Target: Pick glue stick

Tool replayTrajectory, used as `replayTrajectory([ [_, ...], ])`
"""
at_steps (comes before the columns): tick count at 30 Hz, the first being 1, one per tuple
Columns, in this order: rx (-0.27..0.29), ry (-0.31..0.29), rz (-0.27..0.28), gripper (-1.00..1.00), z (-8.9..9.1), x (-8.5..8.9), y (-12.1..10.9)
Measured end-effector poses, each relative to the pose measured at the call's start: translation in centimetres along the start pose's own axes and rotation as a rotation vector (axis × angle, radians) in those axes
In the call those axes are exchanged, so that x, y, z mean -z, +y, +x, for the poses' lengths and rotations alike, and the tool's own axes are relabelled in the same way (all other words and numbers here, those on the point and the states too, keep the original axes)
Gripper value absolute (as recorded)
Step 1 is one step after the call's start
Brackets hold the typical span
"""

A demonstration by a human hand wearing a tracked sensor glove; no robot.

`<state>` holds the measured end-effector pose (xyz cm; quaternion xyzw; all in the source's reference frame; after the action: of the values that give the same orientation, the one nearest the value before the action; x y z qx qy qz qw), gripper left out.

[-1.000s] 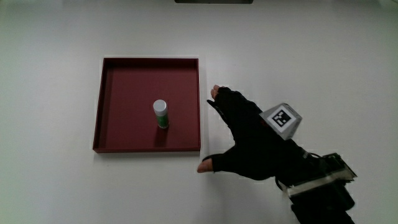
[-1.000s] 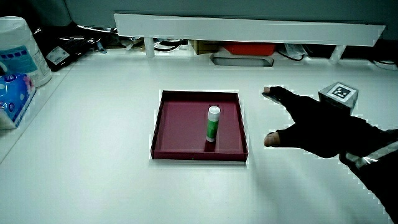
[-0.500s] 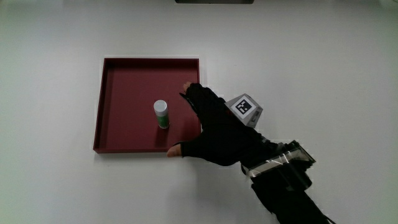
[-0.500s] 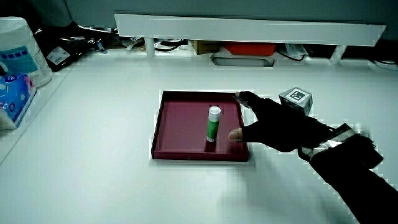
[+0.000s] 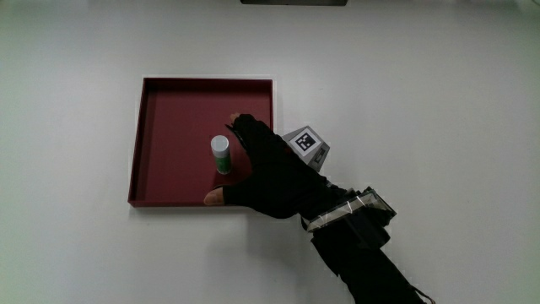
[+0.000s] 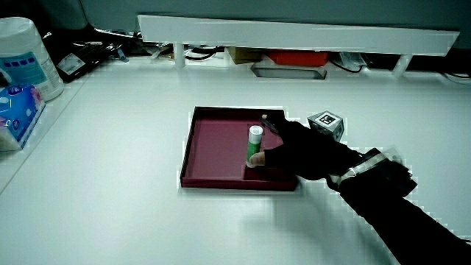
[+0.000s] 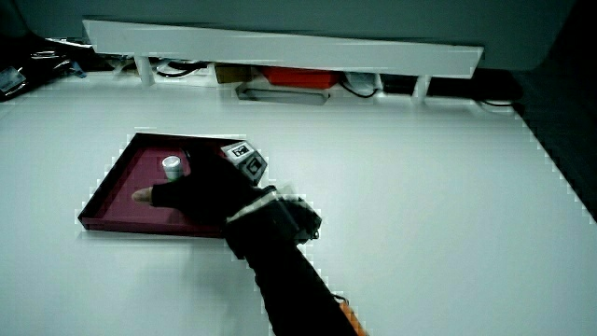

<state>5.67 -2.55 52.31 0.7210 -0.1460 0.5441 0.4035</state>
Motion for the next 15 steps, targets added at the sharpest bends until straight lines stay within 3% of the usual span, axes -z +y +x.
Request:
replayTrajectory([
  [5,-0.019,0.053,0.022,0.0,0.6,0.3,0.3],
  [10,-0.011,0.076,0.062,0.14,1.1,0.3,0.4],
  [15,-0.044,0.136,0.149,0.28,1.5,0.2,0.2],
])
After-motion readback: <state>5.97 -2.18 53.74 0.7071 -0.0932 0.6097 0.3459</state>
